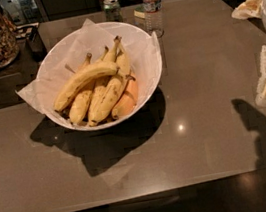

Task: Pick banana from white bowl

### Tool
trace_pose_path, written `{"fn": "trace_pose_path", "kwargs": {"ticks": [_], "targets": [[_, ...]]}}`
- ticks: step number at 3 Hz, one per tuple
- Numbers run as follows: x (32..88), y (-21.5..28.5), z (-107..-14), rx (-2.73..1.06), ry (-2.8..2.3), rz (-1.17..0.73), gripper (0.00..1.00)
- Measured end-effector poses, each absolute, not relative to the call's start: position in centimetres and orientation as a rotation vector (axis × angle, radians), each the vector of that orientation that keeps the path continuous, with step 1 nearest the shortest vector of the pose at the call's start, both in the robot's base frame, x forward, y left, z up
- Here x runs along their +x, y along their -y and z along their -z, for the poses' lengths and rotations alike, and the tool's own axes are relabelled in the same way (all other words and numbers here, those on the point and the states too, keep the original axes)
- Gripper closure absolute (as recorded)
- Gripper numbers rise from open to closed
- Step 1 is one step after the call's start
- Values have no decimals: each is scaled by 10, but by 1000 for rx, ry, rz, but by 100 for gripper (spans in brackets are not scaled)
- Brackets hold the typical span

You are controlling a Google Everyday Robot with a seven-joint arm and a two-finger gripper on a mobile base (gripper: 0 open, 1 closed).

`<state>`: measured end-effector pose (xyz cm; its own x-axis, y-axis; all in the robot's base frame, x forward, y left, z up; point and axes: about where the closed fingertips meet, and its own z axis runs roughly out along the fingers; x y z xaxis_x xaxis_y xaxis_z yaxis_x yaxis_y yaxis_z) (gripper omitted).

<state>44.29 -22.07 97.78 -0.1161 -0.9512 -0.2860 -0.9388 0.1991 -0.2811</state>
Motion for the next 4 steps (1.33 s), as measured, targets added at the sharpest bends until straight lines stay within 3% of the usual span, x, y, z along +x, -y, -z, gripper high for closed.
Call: {"fn": "trace_pose_path", "kwargs": {"ticks": [2, 4], "targets": [[448, 194, -973, -1786, -2004, -71, 0], [466, 57, -967, -1955, -1636, -520, 0]]}}
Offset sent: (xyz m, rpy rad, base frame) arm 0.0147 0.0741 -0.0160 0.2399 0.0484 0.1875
